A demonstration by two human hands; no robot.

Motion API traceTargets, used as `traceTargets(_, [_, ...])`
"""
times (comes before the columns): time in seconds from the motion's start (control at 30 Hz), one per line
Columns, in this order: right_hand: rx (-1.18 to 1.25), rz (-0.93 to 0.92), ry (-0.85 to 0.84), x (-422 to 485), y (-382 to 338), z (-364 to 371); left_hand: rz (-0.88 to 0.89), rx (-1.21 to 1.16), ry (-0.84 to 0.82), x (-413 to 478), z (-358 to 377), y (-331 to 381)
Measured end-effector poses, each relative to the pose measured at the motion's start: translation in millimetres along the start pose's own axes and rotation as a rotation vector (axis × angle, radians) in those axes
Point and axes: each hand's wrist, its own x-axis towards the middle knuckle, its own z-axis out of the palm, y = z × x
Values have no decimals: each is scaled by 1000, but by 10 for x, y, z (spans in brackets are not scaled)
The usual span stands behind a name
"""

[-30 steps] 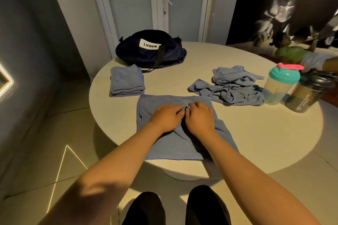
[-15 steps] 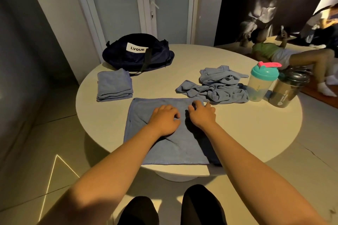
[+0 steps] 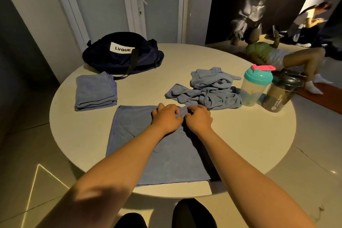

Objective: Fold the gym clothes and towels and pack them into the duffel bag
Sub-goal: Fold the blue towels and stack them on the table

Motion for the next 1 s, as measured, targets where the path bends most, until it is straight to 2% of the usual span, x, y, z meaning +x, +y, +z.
traceTargets(0.1, [29, -4, -20, 92, -37, -43, 107, -20, 80, -26, 86, -83])
traceTargets(0.2, [-16, -142, 182, 48, -18, -48, 168, -8, 184, -67, 145, -141])
traceTargets(0.3, [-36, -211, 283, -20, 1, 22, 129, 39, 142, -68, 150, -122])
traceTargets(0.47, [-275, -167, 83, -15, 71, 147, 6, 132, -54, -4, 101, -88])
traceTargets(0.57, [-321, -137, 113, -9, 78, 101, -18, 154, -102, 44, 41, -50])
traceTargets(0.67, [-342, -208, 179, -39, 46, 101, -22, 169, -126, 79, 26, -38])
traceTargets(0.73, [-392, -243, 94, -65, 67, 143, -17, 160, -118, 67, 59, -59])
traceTargets(0.8, [-389, -217, -27, -79, 132, 174, 24, 92, -15, 35, 88, -112])
traceTargets(0.9, [-337, -190, -111, -56, 151, 150, 193, -36, 272, -58, 78, -152])
traceTargets(0.97, [-272, -239, -16, -73, 143, 112, 253, -21, 364, -170, 68, -122])
traceTargets(1.0, [-248, -267, 72, -102, 141, 80, 255, 4, 338, -242, 73, -107])
